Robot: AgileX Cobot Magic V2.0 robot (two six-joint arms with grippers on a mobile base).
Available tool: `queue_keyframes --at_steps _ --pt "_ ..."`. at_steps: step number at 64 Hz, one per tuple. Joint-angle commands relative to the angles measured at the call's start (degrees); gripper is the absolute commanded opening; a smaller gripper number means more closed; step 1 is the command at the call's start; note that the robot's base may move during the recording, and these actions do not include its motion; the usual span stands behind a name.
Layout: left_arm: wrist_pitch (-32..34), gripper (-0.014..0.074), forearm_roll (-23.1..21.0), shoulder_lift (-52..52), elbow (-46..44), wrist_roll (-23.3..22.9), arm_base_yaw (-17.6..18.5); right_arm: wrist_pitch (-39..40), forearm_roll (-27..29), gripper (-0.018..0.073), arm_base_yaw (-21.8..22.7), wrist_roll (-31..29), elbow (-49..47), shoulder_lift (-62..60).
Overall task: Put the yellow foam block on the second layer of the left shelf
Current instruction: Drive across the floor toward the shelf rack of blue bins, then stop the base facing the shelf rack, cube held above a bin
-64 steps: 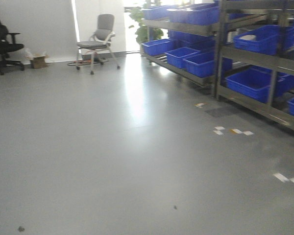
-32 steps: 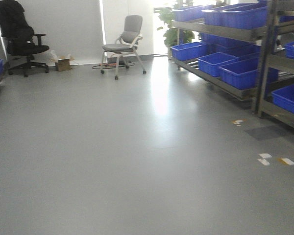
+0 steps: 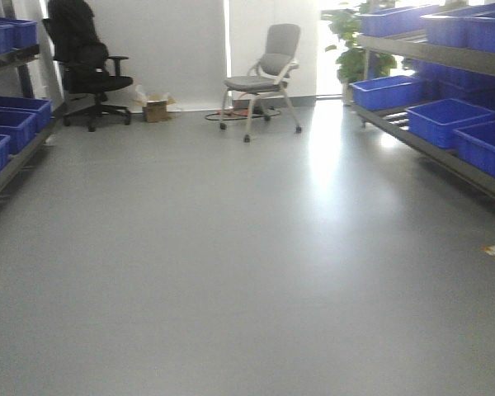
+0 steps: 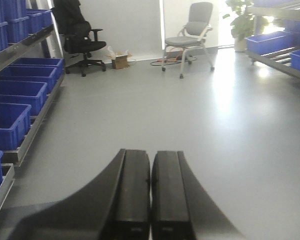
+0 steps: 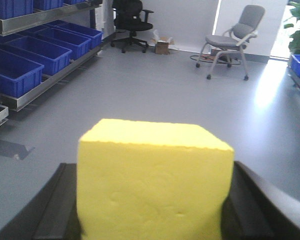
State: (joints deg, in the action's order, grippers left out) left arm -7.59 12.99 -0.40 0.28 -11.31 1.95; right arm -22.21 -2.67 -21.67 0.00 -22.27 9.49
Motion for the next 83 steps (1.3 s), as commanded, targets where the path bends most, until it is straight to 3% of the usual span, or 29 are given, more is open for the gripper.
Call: queue_keyframes --at_steps 1,83 --pt "5.04 0.0136 -0.18 -0.76 1.48 -0.22 0.19 5.09 -0.49 0.0236 0.27 -0.33 -1.77 0.72" --pt "5.04 0.0136 -0.18 -0.76 1.48 -0.22 0.19 5.09 -0.49 0.0236 0.27 -0.33 -1.77 0.72"
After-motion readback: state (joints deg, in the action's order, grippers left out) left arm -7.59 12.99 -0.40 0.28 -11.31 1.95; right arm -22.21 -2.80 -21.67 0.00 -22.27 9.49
